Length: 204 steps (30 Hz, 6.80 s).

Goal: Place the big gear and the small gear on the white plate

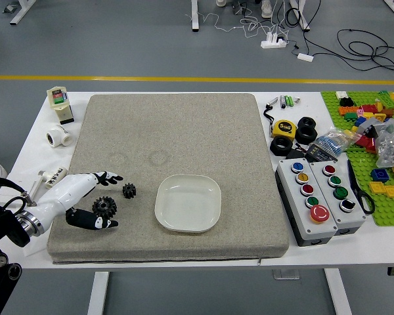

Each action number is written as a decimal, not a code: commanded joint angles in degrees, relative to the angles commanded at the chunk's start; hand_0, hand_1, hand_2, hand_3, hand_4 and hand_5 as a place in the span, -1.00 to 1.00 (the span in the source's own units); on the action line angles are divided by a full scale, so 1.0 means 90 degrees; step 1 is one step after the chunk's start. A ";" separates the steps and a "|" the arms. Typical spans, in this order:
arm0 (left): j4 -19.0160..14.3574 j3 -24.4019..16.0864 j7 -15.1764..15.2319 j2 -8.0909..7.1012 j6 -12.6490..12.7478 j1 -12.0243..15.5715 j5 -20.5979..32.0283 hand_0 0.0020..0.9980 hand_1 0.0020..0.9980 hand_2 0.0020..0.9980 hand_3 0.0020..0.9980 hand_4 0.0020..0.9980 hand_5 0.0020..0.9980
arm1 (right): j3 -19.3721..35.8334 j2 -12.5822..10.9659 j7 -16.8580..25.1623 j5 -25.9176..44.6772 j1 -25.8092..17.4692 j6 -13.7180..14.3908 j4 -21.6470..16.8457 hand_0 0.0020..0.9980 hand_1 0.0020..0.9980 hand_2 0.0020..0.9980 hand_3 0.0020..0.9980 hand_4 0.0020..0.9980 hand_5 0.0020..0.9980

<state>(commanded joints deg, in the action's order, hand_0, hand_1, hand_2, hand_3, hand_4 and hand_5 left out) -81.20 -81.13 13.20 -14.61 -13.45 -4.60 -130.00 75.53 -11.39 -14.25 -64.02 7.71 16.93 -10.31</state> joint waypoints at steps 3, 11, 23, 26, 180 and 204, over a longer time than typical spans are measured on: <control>0.0049 0.0030 -0.0039 -0.0003 0.0028 -0.0009 0.0000 0.29 0.35 0.45 0.59 0.97 -0.56 | 0.0004 0.0000 -0.0001 -0.0006 0.0001 0.0001 0.0000 0.20 0.21 0.39 0.11 0.48 0.38; 0.0083 0.0072 -0.0273 -0.0027 0.0184 -0.0026 0.0000 0.15 0.24 0.28 0.37 0.86 -0.63 | -0.0002 0.0000 -0.0003 -0.0009 -0.0005 0.0000 0.0000 0.20 0.21 0.39 0.11 0.48 0.38; 0.0146 0.0152 -0.0429 -0.0048 0.0039 0.0020 0.0000 -0.32 -0.16 -0.08 -0.04 -0.94 -1.00 | -0.0015 0.0008 -0.0014 -0.0019 -0.0036 0.0006 0.0000 0.19 0.21 0.39 0.11 0.48 0.38; 0.0062 0.0159 -0.0468 -0.0048 0.0120 0.0036 0.0000 -0.42 -0.28 -0.21 -0.10 -1.00 -1.00 | -0.0010 0.0010 -0.0017 -0.0038 -0.0050 0.0004 0.0000 0.20 0.21 0.39 0.11 0.48 0.37; 0.0150 0.1548 -0.1175 0.0390 0.2943 -0.1331 0.0000 0.29 0.51 0.92 0.73 0.83 -0.31 | -0.0200 -0.0021 -0.0022 0.0151 0.0032 0.0067 0.0000 0.19 0.21 0.39 0.11 0.50 0.37; 0.0457 0.0371 -0.1093 0.0750 0.1995 -0.0527 0.5271 0.47 0.50 0.72 0.61 0.68 0.51 | -0.0154 0.0021 -0.0054 0.0023 -0.0069 0.0051 0.0000 0.19 0.21 0.39 0.12 0.50 0.37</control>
<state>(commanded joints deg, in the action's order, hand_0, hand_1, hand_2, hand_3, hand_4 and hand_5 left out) -77.09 -77.79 3.36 -7.86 4.50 -9.35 -82.56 74.15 -11.21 -14.74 -63.82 7.09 17.40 -10.31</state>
